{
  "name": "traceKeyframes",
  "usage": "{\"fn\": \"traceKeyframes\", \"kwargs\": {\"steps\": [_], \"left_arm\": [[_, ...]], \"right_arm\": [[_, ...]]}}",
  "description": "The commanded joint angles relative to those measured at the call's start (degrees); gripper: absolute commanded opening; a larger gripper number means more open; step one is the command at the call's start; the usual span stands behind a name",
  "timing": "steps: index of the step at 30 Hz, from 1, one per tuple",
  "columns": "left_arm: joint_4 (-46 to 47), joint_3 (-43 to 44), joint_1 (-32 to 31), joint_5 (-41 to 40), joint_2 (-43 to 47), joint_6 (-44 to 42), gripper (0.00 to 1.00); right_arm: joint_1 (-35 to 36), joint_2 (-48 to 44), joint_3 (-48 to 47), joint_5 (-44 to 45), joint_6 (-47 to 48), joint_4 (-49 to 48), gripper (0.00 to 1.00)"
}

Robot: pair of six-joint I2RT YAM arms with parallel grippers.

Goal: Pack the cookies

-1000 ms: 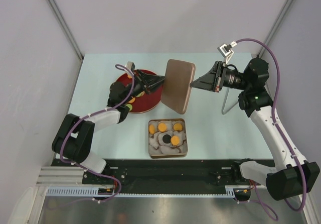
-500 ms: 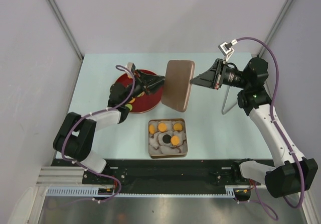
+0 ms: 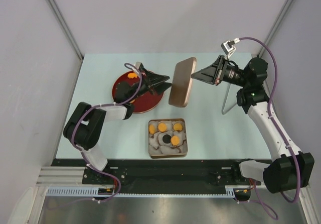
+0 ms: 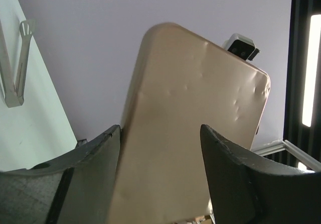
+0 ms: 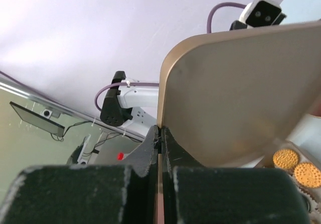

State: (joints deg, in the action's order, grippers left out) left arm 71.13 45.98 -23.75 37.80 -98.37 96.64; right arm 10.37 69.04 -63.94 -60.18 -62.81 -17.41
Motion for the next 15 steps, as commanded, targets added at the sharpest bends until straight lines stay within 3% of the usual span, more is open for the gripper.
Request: {"fn": "traceKeyframes", "kwargs": {"steps": [1, 15], "left_arm": [[27.74, 3.33, -0.69, 2.63, -2.78, 2.24, 0.69], [27.92, 5.62, -2.35, 1.31, -5.78, -0.48, 0.80]], "right_arm": [[-1.23, 1.18, -0.04, 2.44, -6.26, -9.47, 0.00], [-2.11, 5.41, 0.05, 4.37, -23.23, -31.45, 0.00]]}}
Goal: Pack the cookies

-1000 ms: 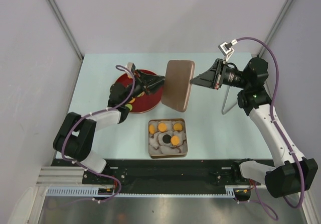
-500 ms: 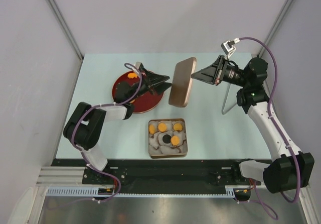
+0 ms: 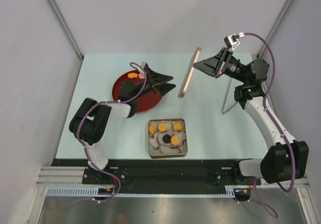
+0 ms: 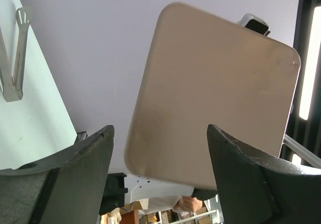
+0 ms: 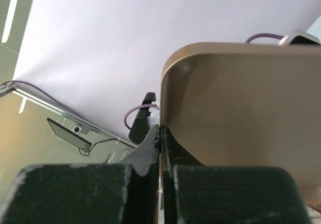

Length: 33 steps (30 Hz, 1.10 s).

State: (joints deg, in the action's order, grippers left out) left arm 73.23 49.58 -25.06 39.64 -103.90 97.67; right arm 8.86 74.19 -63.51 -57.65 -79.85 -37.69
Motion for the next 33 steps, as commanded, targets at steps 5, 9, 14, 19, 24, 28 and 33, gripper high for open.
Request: {"fn": "traceKeyframes", "kwargs": {"steps": [5, 9, 14, 19, 24, 28, 33], "left_arm": [[25.82, 1.83, -2.71, -2.54, -0.25, -2.74, 0.88], [25.82, 0.52, -2.72, -3.43, -0.52, -3.27, 0.91], [25.73, -2.73, -2.28, -3.78, 2.11, -4.32, 0.91], [23.03, -10.72, 0.09, -5.36, 10.70, -10.55, 1.00], [-13.89, -11.02, -2.52, -9.29, 30.29, -45.04, 1.00], [-58.08, -0.12, -16.84, -36.86, 41.49, -77.77, 1.00], [-64.10, 2.19, -23.88, -57.27, 44.65, -89.98, 1.00]], "right_arm": [[-0.69, 0.95, -0.39, 3.42, -9.26, -17.05, 0.00], [-1.13, 1.66, -0.39, 3.86, -11.46, -19.17, 0.00], [-2.53, -0.53, -0.48, 2.98, -4.80, -11.11, 0.00], [-4.29, -2.82, -0.30, 6.31, 9.85, 8.72, 0.00], [-5.35, -0.99, -0.48, 11.06, 13.50, 16.68, 0.00], [-5.79, 0.95, -0.48, 12.56, 14.02, 18.79, 0.00], [-5.35, 2.18, -0.48, 13.53, 14.03, 19.59, 0.00]]}}
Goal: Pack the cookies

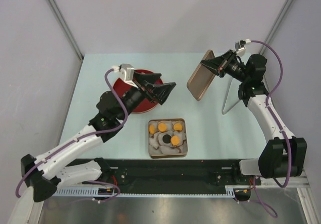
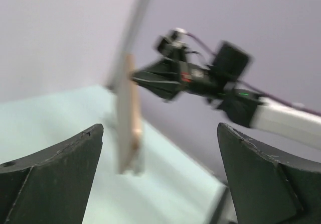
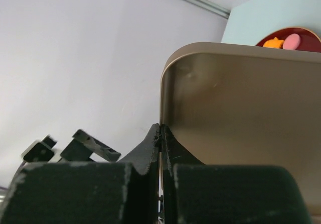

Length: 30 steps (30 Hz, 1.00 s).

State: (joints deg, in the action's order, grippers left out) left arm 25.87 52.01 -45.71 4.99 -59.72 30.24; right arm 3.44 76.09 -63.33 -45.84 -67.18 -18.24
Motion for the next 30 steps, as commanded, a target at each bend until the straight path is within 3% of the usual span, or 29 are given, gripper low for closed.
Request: {"fn": "traceKeyframes", "kwargs": {"steps": [1, 5, 9, 20, 30], "left_arm": [[-15.77, -0.85, -4.81, -25.71, 0.75, -25.12, 1.00], [-9.71, -4.71, -14.64, -40.37, -0.91, -39.43, 1.00], [-4.26, -5.95, -18.62, -45.59, -5.75, -41.32, 1.00], [8.75, -8.68, -19.15, -40.86, -9.09, -35.78, 1.00], [12.45, -8.50, -19.15, -33.04, -10.32, -30.68, 1.00]], "right_arm": [[0.33, 0.46, -0.65, 1.55, 0.83, -0.21, 0.00], [1.13, 0.63, -0.65, 1.02, -1.72, -2.15, 0.00], [1.39, 0.63, -0.65, 0.50, -3.40, -3.99, 0.00], [1.92, 0.28, -0.65, -0.47, -6.21, -5.49, 0.00], [3.67, 0.89, -0.65, 0.05, -7.26, -6.37, 0.00]]}}
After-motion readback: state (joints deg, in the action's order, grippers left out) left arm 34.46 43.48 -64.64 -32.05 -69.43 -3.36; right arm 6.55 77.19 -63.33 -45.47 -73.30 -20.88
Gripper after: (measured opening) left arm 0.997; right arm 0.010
